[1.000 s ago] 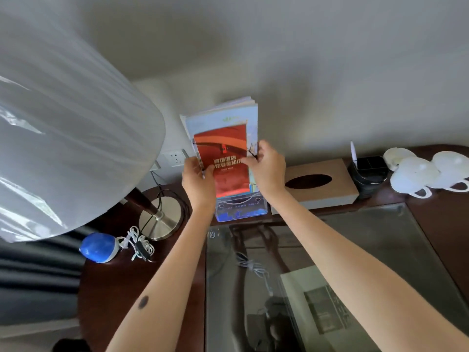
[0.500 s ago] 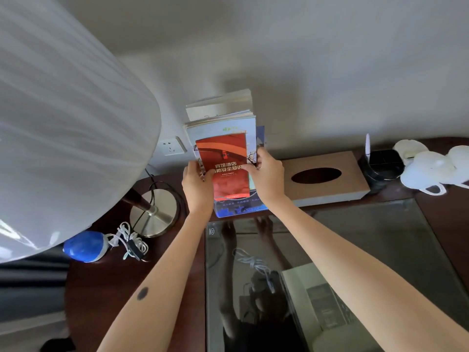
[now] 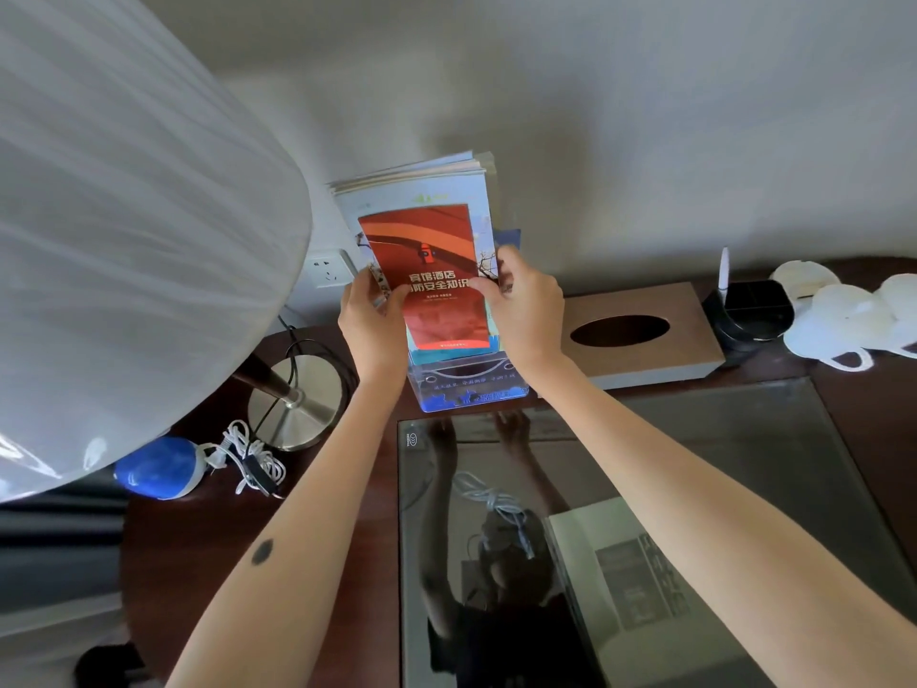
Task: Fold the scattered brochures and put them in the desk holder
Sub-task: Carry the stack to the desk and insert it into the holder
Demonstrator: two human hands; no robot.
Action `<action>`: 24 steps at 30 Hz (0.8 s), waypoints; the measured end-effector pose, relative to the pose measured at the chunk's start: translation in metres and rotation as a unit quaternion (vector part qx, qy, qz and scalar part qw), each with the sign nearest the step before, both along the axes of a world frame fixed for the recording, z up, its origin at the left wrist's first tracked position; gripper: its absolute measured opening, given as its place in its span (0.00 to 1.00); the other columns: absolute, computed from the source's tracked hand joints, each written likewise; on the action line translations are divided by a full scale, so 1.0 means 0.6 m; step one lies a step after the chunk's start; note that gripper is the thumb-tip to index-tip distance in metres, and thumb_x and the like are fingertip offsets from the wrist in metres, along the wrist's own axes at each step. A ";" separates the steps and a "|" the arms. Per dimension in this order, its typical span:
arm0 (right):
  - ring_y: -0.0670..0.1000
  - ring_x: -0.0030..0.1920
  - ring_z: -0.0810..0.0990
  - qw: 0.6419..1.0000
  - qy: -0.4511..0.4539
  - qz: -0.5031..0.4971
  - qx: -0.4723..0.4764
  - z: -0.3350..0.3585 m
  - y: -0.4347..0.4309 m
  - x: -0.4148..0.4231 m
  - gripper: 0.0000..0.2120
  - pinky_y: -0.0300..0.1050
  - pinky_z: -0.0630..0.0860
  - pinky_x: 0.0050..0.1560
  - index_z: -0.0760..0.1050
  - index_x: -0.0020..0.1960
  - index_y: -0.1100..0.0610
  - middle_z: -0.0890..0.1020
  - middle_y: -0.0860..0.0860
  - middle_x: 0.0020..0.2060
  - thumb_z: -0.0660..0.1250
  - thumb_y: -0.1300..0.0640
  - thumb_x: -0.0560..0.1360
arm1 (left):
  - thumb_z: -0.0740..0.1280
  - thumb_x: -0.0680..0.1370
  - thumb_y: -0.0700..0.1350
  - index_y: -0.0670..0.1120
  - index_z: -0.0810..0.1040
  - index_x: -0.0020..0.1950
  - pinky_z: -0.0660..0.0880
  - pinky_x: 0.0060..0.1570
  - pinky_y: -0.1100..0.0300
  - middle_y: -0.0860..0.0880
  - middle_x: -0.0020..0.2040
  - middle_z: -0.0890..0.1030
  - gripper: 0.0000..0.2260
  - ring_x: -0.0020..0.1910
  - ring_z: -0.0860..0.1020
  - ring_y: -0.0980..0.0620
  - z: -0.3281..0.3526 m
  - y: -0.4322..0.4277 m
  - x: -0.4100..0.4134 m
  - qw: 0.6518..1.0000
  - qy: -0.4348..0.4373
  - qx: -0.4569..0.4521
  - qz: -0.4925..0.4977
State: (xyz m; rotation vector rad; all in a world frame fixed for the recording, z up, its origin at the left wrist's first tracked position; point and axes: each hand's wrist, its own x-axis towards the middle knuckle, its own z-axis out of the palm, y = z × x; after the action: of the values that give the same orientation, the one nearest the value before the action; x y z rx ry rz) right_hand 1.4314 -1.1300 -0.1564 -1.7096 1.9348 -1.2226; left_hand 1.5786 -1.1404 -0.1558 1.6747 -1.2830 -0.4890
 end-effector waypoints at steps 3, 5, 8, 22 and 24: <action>0.53 0.36 0.82 1.000 0.007 0.003 -0.006 -0.011 0.006 -0.005 0.12 0.40 0.70 0.34 0.76 0.51 0.59 0.85 0.50 0.41 0.71 0.52 0.72 | 0.69 0.74 0.40 0.37 0.76 0.53 0.66 0.41 0.76 0.41 0.49 0.79 0.10 0.43 0.74 0.53 -0.013 0.007 0.000 1.000 0.001 0.023 -0.002; 0.53 0.36 0.81 1.000 0.008 0.009 0.005 -0.024 0.012 -0.008 0.12 0.40 0.71 0.34 0.76 0.50 0.60 0.85 0.51 0.40 0.70 0.52 0.72 | 0.70 0.74 0.40 0.37 0.76 0.51 0.65 0.41 0.74 0.42 0.47 0.78 0.09 0.43 0.75 0.51 -0.026 0.015 0.000 0.999 0.003 0.034 -0.002; 0.54 0.36 0.81 0.999 0.017 0.020 0.031 -0.044 0.020 -0.009 0.13 0.50 0.78 0.40 0.75 0.50 0.60 0.84 0.52 0.40 0.69 0.50 0.74 | 0.70 0.74 0.39 0.37 0.75 0.46 0.65 0.38 0.77 0.45 0.44 0.74 0.07 0.41 0.74 0.51 -0.042 0.028 -0.005 0.999 0.013 0.034 0.002; 0.53 0.45 0.82 0.996 -0.001 0.042 0.084 -0.108 0.023 -0.002 0.14 0.49 0.79 0.45 0.75 0.54 0.60 0.83 0.52 0.48 0.67 0.52 0.75 | 0.69 0.75 0.41 0.38 0.77 0.54 0.63 0.41 0.71 0.42 0.50 0.77 0.10 0.43 0.73 0.53 -0.091 0.040 0.001 0.996 -0.004 0.091 0.005; 0.53 0.46 0.81 0.995 -0.004 0.045 0.093 -0.118 0.024 -0.007 0.14 0.50 0.79 0.46 0.74 0.54 0.61 0.82 0.53 0.49 0.67 0.52 0.75 | 0.69 0.75 0.41 0.38 0.77 0.56 0.62 0.42 0.72 0.42 0.51 0.77 0.11 0.44 0.73 0.53 -0.097 0.040 -0.004 0.995 -0.012 0.099 0.004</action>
State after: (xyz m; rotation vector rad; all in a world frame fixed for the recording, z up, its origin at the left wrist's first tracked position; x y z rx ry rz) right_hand 1.4272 -1.1159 -0.2273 -1.6739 1.8798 -0.9839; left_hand 1.5761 -1.1166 -0.2143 1.8528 -1.2793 -0.6091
